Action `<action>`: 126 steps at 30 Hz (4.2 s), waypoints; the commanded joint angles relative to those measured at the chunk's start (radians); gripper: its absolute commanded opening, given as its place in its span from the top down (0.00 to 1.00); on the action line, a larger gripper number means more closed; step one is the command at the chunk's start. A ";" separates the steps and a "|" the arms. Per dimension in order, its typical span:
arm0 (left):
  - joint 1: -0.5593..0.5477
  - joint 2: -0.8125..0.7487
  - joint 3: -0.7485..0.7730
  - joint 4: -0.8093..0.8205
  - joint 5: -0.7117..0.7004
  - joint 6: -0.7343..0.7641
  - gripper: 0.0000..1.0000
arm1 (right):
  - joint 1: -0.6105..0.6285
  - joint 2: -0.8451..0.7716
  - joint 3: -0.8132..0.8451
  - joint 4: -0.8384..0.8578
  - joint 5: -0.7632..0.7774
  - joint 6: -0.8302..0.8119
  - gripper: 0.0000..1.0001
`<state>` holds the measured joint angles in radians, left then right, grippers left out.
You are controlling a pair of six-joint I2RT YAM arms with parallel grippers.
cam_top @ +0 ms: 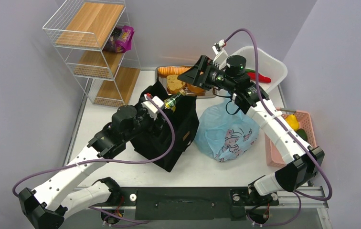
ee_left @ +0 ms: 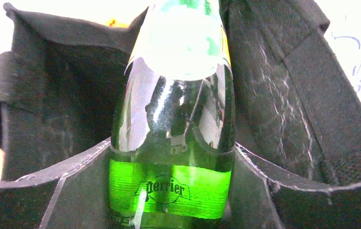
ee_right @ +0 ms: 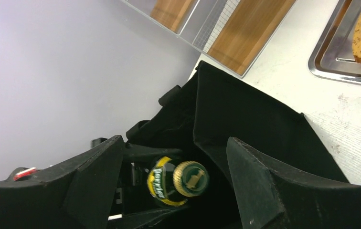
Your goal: Untie the knot of the grocery bags and take out the mixed food
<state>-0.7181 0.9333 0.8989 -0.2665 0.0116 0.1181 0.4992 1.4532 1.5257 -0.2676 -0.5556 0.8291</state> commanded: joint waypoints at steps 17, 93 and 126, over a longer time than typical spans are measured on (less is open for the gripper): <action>0.008 0.034 0.239 0.291 -0.070 -0.014 1.00 | 0.102 0.004 0.024 0.250 0.057 0.104 0.57; 0.440 0.530 0.768 -0.309 -0.128 0.294 0.34 | 0.248 -0.387 -0.542 0.309 0.335 -0.764 1.00; 0.383 0.192 0.600 -0.568 0.658 0.232 0.31 | 0.363 -0.285 -0.823 0.725 0.466 -0.834 0.24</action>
<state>-0.2699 1.1530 1.5135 -0.7597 0.6682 0.2234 0.8589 1.2556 0.6456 0.4156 -0.0967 -0.0353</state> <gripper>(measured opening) 0.694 0.683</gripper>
